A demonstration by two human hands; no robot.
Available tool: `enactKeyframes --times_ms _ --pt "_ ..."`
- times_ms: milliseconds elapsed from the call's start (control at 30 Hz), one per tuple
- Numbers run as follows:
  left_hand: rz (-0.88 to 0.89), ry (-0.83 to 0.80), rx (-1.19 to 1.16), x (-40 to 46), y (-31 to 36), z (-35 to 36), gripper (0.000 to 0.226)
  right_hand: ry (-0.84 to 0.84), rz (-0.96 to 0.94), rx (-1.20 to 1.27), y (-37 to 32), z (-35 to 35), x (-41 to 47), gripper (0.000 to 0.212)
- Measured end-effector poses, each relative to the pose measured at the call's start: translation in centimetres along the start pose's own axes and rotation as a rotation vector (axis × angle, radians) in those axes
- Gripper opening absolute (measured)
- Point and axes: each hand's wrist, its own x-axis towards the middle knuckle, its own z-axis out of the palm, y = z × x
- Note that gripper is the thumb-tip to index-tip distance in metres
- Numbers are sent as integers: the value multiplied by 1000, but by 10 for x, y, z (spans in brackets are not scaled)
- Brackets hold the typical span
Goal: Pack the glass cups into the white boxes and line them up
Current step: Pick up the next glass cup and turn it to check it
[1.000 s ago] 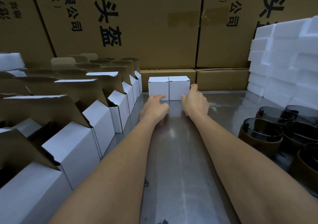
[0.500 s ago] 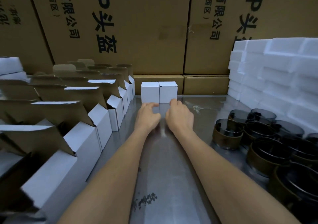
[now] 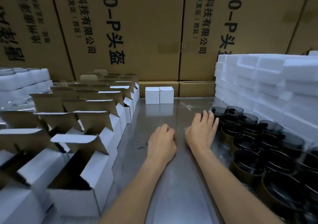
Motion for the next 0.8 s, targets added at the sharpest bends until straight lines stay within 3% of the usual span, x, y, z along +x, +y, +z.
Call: enactKeyframes --times_ms 267,467,600,800 --pt "3 -4 -26 -46 8 -27 24 25 -82 -55 8 -20 -25 35" --pt "-31 -52 -27 -63 10 -37 30 27 -350 -23 0 -39 -64 31" --pt "-60 -128 -238 -75 8 -44 41 42 -462 49 -9 -53 -92 30" --pt "-214 -27 -650 -98 -3 -51 51 -50 -629 226 -14 -79 -122 31"
